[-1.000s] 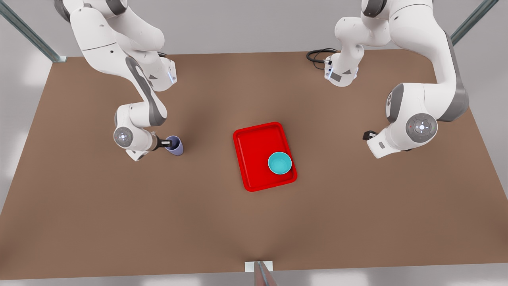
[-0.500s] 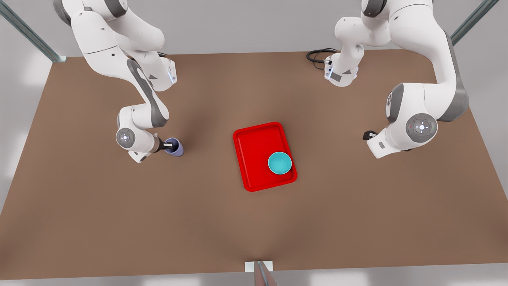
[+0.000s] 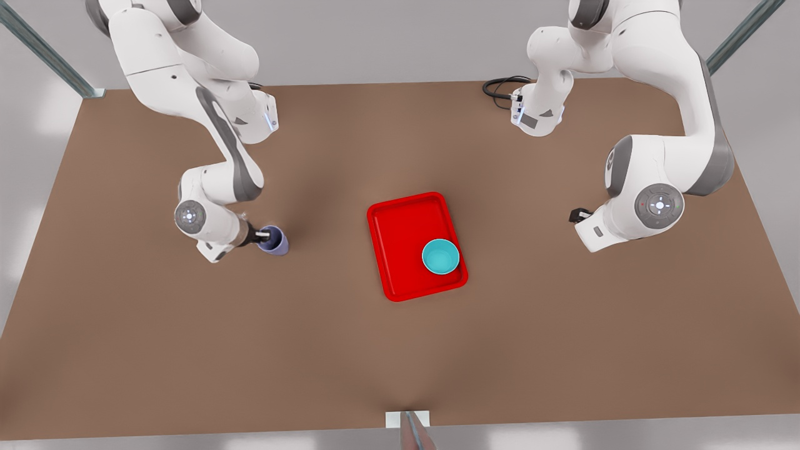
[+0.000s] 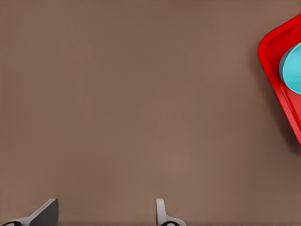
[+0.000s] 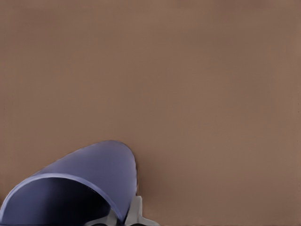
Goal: Place the bowl on the tray with the left arm and the cup on the tray with the right arm
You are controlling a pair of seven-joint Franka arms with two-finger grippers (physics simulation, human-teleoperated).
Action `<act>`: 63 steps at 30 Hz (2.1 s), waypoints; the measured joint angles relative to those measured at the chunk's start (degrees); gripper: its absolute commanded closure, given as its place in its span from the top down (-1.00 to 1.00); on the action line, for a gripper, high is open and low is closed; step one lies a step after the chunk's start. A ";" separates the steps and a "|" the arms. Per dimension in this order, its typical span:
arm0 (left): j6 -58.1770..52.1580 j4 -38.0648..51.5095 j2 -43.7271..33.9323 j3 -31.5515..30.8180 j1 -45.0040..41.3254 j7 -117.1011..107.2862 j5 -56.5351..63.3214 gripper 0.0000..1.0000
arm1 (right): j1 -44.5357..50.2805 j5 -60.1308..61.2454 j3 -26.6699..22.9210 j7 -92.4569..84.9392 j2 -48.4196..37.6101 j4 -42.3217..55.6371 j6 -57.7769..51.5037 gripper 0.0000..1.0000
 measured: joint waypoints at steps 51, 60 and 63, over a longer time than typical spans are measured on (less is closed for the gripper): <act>0.09 0.26 1.32 0.18 0.08 -0.09 -0.02 1.00 | 28.14 -9.75 8.94 25.40 29.17 36.38 -6.02 1.00; -3.81 2.15 -2.73 -1.51 -0.08 -1.59 -3.29 1.00 | 8.27 -2.70 -14.97 7.44 -7.13 23.28 -24.23 1.00; -1.24 -1.87 -5.05 -1.67 0.06 -1.75 -3.76 1.00 | 14.12 -0.61 -25.92 -1.62 1.13 33.12 -32.32 1.00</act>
